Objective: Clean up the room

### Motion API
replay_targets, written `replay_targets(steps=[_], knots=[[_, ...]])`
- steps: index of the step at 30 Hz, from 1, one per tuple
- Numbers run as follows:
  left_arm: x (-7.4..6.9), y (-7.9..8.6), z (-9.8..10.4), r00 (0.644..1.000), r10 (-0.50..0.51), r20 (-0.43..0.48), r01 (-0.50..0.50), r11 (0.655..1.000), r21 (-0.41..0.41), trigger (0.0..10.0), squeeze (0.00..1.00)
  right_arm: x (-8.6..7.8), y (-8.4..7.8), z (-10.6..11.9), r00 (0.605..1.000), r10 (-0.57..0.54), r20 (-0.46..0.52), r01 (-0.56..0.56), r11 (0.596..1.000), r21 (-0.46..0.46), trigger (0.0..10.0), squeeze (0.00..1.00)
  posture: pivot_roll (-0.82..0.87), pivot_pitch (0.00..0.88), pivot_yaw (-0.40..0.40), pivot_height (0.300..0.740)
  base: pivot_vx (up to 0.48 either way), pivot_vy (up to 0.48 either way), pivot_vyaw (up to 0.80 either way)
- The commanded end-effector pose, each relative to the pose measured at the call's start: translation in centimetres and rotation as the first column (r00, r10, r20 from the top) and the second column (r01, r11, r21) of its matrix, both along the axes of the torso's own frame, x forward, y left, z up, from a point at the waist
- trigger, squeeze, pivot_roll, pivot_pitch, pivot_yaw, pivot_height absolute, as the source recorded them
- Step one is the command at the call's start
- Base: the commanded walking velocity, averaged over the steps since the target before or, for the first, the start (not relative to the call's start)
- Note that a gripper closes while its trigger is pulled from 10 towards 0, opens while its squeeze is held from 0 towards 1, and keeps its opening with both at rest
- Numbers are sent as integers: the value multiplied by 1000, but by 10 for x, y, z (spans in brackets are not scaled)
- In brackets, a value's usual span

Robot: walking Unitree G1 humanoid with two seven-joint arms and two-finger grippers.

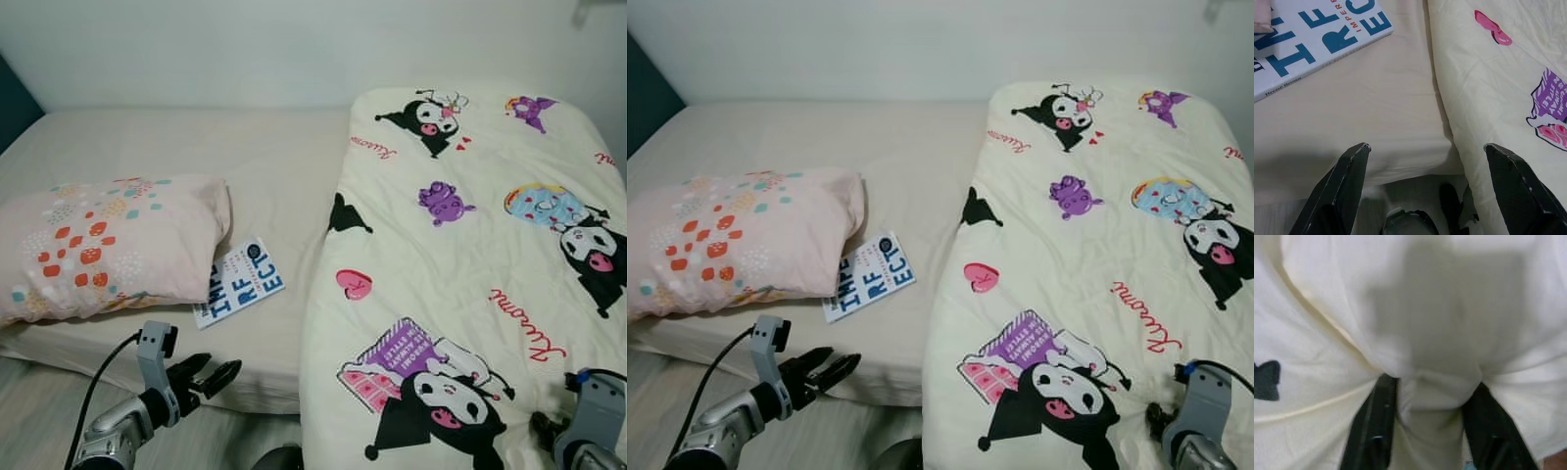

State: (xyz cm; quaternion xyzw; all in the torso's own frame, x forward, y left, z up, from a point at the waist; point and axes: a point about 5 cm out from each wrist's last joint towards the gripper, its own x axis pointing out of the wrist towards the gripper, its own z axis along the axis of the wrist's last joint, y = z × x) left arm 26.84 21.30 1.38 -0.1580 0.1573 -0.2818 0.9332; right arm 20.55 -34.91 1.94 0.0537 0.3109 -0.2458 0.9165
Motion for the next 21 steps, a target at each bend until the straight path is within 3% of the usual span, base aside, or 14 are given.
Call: replay_targets(steps=[1, 13, 17, 21], knots=[[-6, 14, -1, 1000, 26, -13, -26, 999, 31, 10000, 0, -1, -2, 0, 1000, -3, 5, 3, 1000, -15, 0, 0, -85, 231, 169, 626, 0, 0, 0], [-5, 14, -1, 1000, 28, -8, -28, 999, 32, 10000, 0, -15, -21, 2, 996, -74, -55, 69, 994, -81, 0, 0, -92, 234, 166, 626, 0, 0, 0], [-5, 12, -2, 1000, 29, -13, -28, 999, 30, 10000, 0, -32, -39, 10, 988, -133, -82, 121, 984, -130, 0, 0, -102, 237, 164, 626, 0, 0, 0], [-5, 10, -3, 1000, 26, -15, -26, 999, 28, 10000, 0, -37, -50, 23, 986, -152, -72, 137, 973, -187, 0, 0, -108, 235, 163, 626, 0, 0, 0]])
